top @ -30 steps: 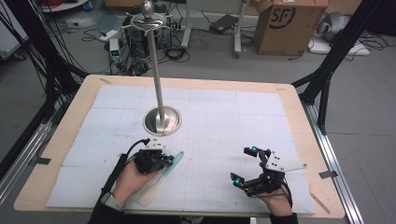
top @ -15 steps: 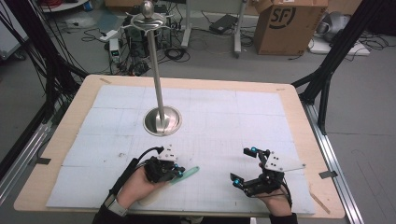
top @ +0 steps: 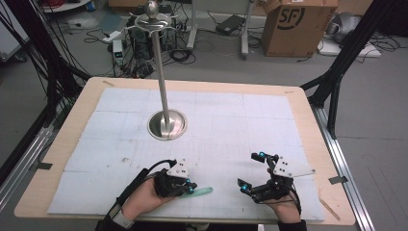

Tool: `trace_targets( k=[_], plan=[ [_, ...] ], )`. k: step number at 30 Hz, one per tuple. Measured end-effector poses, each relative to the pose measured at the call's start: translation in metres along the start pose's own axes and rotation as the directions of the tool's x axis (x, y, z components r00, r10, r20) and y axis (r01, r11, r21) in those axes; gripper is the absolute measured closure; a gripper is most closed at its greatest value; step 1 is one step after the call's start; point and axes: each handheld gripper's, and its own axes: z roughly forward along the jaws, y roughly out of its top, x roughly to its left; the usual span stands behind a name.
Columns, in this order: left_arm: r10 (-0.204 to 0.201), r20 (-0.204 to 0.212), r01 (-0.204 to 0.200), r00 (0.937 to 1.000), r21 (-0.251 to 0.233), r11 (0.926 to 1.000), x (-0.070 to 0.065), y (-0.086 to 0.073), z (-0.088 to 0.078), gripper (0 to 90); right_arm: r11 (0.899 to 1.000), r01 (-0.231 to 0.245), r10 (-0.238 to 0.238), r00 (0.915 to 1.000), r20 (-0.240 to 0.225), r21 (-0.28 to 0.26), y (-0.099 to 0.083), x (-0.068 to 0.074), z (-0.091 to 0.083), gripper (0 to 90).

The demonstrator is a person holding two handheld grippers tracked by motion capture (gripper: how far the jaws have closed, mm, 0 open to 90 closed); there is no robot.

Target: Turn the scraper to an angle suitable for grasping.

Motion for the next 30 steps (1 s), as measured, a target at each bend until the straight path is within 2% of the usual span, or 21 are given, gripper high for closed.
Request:
trace_targets(
  k=[2, 5, 7, 11, 15, 18, 22, 24, 27, 29, 30],
  plan=[
    [0.002, 0.008, -0.002, 1.0000, -0.002, 1.0000, 0.002, 0.000, 0.000, 89.6, 1.000, 0.011, -0.011, 0.9999, 0.002, -0.003, 0.000, -0.001, 0.001, 0.3],
    [0.004, -0.016, -0.004, 0.9999, -0.019, 0.9998, 0.003, 0.000, -0.003, 87.3, 1.000, 0.005, -0.005, 1.0000, -0.005, 0.002, 0.000, 0.000, 0.001, 0.3],
    [-0.003, -0.009, 0.003, 1.0000, -0.050, 0.9987, 0.003, 0.001, -0.009, 84.0, 1.000, 0.004, -0.004, 1.0000, -0.004, 0.000, 0.000, 0.000, 0.000, 0.3],
    [0.008, -0.001, -0.008, 1.0000, -0.087, 0.9962, 0.001, -0.002, -0.023, 84.7, 1.000, -0.002, 0.002, 1.0000, 0.000, -0.001, 0.000, -0.001, -0.002, 0.3],
    [-0.013, 0.009, 0.014, 0.9999, -0.112, 0.9937, 0.002, -0.008, -0.038, 78.5, 1.000, -0.001, 0.001, 1.0000, 0.002, -0.001, -0.001, -0.001, -0.001, 0.3],
    [-0.012, 0.012, 0.014, 0.9998, -0.138, 0.9904, 0.002, -0.013, -0.048, 70.7, 1.000, 0.000, 0.000, 1.0000, 0.003, -0.001, 0.000, -0.001, 0.000, 0.3],
    [-0.014, 0.025, 0.018, 0.9996, -0.168, 0.9856, 0.001, -0.017, -0.058, 54.5, 1.000, 0.000, 0.000, 1.0000, 0.000, -0.002, 0.000, -0.001, 0.001, 0.3],
    [0.012, 0.019, -0.008, 0.9998, -0.174, 0.9848, 0.000, -0.017, -0.065, 47.5, 1.000, 0.001, -0.001, 1.0000, 0.001, -0.007, 0.001, -0.002, 0.002, 0.3],
    [0.013, 0.027, -0.008, 0.9996, -0.184, 0.9828, 0.001, -0.016, -0.073, 32.5, 1.000, -0.003, 0.003, 1.0000, 0.001, -0.003, 0.001, -0.003, 0.004, 0.3],
    [0.048, 0.015, -0.044, 0.9987, -0.192, 0.9805, 0.002, -0.016, -0.079, 27.6, 1.000, -0.007, 0.007, 1.0000, 0.003, -0.002, 0.001, -0.003, 0.004, 0.3],
    [0.047, 0.000, -0.046, 0.9989, -0.191, 0.9804, 0.002, -0.017, -0.080, 25.7, 1.000, -0.007, 0.007, 1.0000, 0.003, -0.001, 0.001, -0.004, 0.004, 0.3]
  ],
)
